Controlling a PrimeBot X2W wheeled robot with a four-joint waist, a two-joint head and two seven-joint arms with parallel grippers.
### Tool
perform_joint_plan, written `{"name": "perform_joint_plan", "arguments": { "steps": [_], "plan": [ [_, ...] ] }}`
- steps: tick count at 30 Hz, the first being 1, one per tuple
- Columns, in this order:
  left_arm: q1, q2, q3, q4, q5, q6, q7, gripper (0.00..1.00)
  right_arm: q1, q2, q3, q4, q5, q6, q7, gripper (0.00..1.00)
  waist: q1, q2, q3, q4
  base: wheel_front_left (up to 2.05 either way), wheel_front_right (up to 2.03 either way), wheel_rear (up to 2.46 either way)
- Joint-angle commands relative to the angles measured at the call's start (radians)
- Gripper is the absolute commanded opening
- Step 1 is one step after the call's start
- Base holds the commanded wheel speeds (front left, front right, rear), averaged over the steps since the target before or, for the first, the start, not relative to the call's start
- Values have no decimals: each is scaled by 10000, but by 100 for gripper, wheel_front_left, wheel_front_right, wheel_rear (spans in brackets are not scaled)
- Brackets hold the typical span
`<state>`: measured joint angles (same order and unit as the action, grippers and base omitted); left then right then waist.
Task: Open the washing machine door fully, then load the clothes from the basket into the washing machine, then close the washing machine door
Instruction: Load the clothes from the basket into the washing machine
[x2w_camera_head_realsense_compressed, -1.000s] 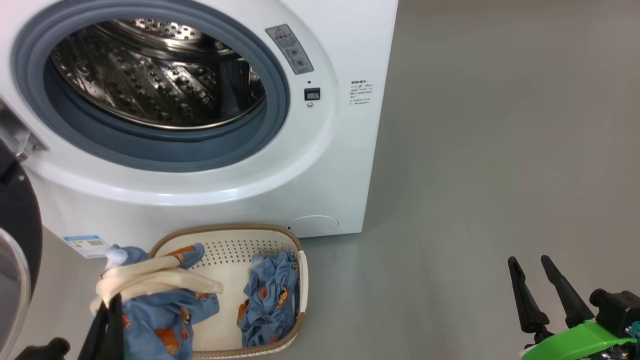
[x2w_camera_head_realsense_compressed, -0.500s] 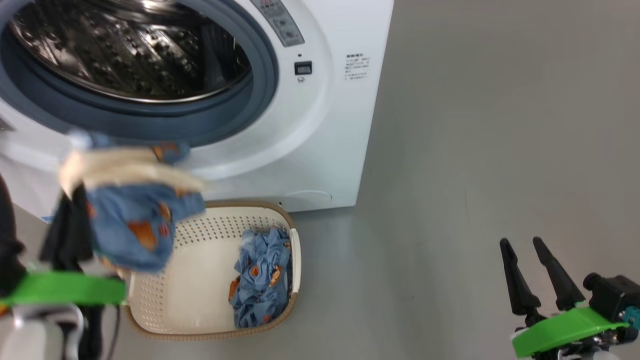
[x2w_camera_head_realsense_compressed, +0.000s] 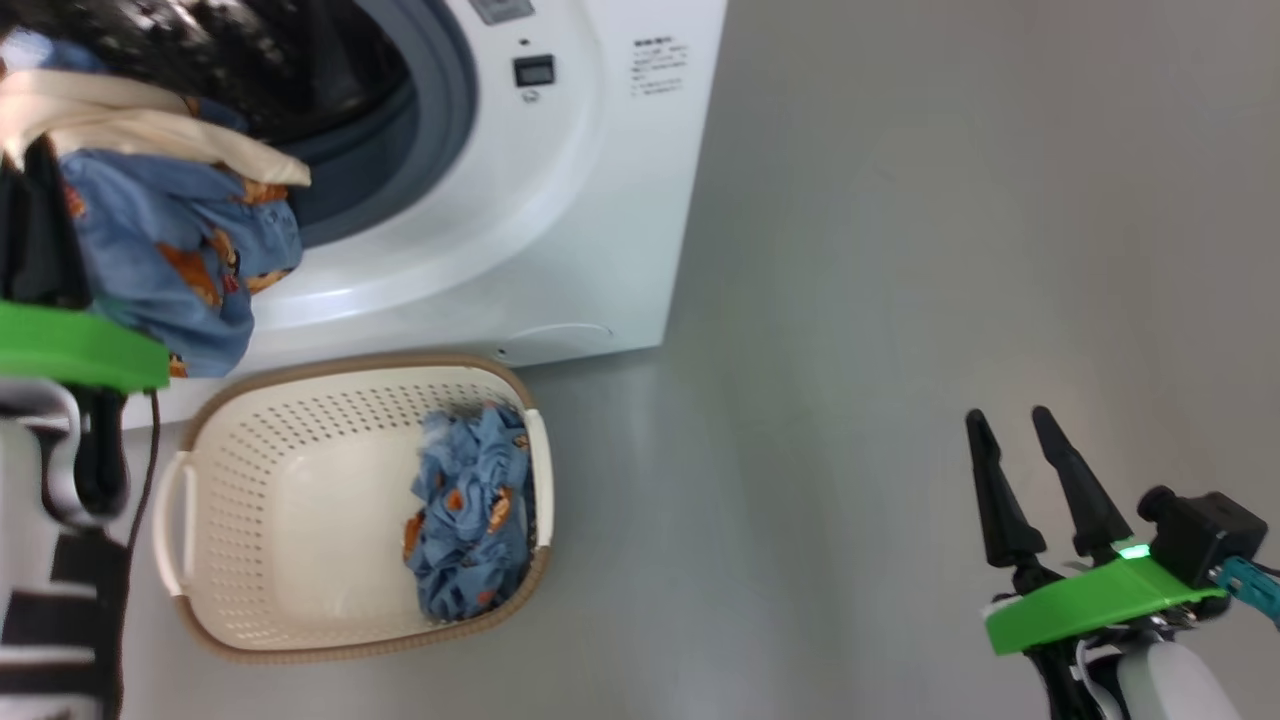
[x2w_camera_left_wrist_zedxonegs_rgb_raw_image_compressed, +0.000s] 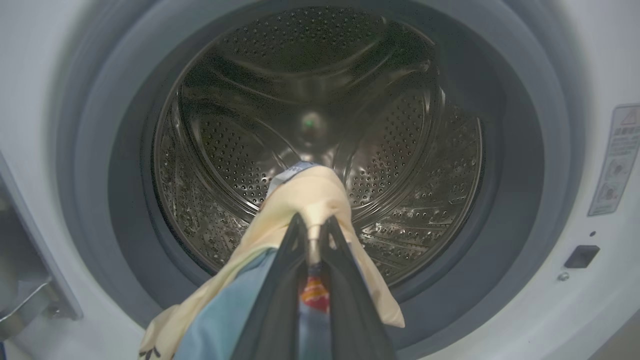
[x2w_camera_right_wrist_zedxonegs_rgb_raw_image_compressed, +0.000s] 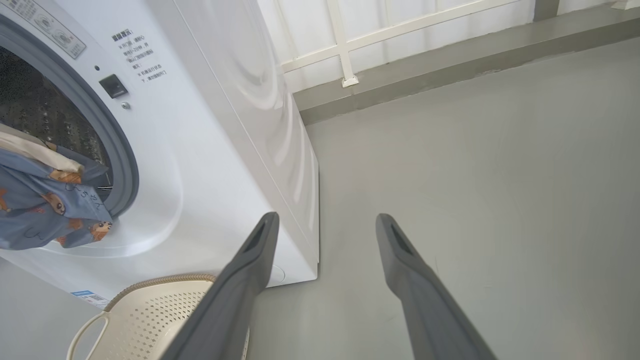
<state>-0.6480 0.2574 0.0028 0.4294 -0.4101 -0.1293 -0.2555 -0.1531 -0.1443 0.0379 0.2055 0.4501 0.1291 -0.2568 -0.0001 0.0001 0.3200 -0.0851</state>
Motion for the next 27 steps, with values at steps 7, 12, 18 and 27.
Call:
{"name": "perform_joint_plan", "arguments": {
  "steps": [7,12,18,27],
  "plan": [
    [-2296,882,-522,2406,-433,-14,-63,0,-612,326,528,-269,-85,16,-49,100,1,-1,1028,-910,0,0,0],
    [-3539,1263,-1092,3948,-835,-14,-63,0,-931,481,719,-265,-80,16,-49,100,1,-1,1420,-1251,0,0,0],
    [-4600,1696,-1946,5779,-1235,-14,0,0,-1112,630,988,-263,-74,16,-49,100,1,-1,1709,-1650,0,0,0],
    [-5757,2265,-2177,6076,-1266,8,-54,0,-1160,736,1163,-317,-63,16,-49,100,1,-1,2067,-1917,0,0,0]
  ]
}}
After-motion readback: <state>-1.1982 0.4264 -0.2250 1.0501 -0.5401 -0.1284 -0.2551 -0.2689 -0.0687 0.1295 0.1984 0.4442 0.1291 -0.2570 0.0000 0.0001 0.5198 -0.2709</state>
